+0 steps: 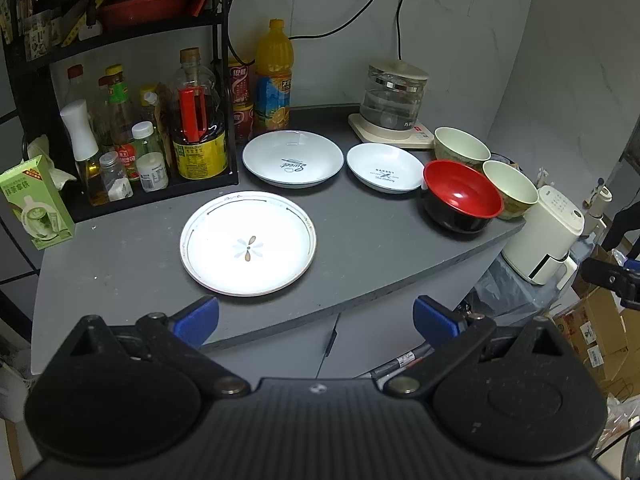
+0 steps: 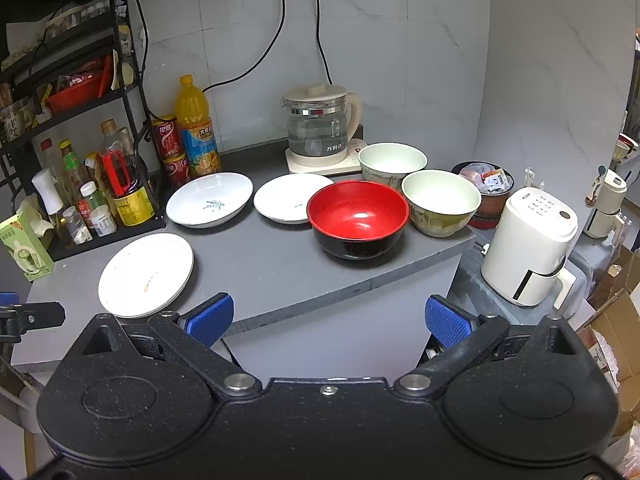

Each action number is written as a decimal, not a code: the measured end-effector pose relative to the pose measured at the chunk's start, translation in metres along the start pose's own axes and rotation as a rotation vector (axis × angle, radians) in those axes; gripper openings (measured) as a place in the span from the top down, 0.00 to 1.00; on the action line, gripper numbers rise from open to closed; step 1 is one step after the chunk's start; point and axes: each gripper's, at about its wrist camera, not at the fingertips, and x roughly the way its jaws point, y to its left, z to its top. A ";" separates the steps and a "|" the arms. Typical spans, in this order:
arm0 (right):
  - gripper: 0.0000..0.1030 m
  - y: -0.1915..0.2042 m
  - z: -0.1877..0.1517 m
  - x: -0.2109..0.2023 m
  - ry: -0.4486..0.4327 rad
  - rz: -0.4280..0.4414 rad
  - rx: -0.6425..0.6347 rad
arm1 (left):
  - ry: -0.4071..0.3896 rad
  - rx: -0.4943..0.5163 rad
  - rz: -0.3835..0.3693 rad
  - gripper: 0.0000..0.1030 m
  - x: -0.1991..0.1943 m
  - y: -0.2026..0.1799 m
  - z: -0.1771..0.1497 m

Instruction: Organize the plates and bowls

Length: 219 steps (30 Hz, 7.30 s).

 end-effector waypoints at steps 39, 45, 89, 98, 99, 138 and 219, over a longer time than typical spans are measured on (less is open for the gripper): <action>0.00 -0.009 -0.006 0.000 -0.014 -0.002 -0.006 | -0.009 -0.017 -0.009 0.01 0.000 -0.018 0.006; 0.00 -0.010 -0.007 -0.001 -0.013 0.008 0.002 | -0.007 -0.018 -0.012 0.01 0.001 -0.020 0.005; 0.00 -0.062 0.024 0.048 0.045 -0.080 0.139 | 0.067 0.086 -0.141 0.01 0.081 -0.092 0.063; 0.00 -0.082 0.050 0.082 0.036 -0.135 0.208 | 0.044 0.158 -0.254 0.01 0.134 -0.119 0.119; 0.00 -0.083 0.052 0.087 0.037 -0.144 0.216 | 0.043 0.169 -0.267 0.01 0.141 -0.122 0.125; 0.32 -0.178 0.087 0.222 0.093 -0.222 0.593 | 0.231 0.278 -0.434 0.30 0.316 -0.227 0.233; 0.88 -0.155 0.131 0.276 0.160 -0.025 0.455 | 0.294 -0.038 -0.347 0.95 0.349 -0.223 0.253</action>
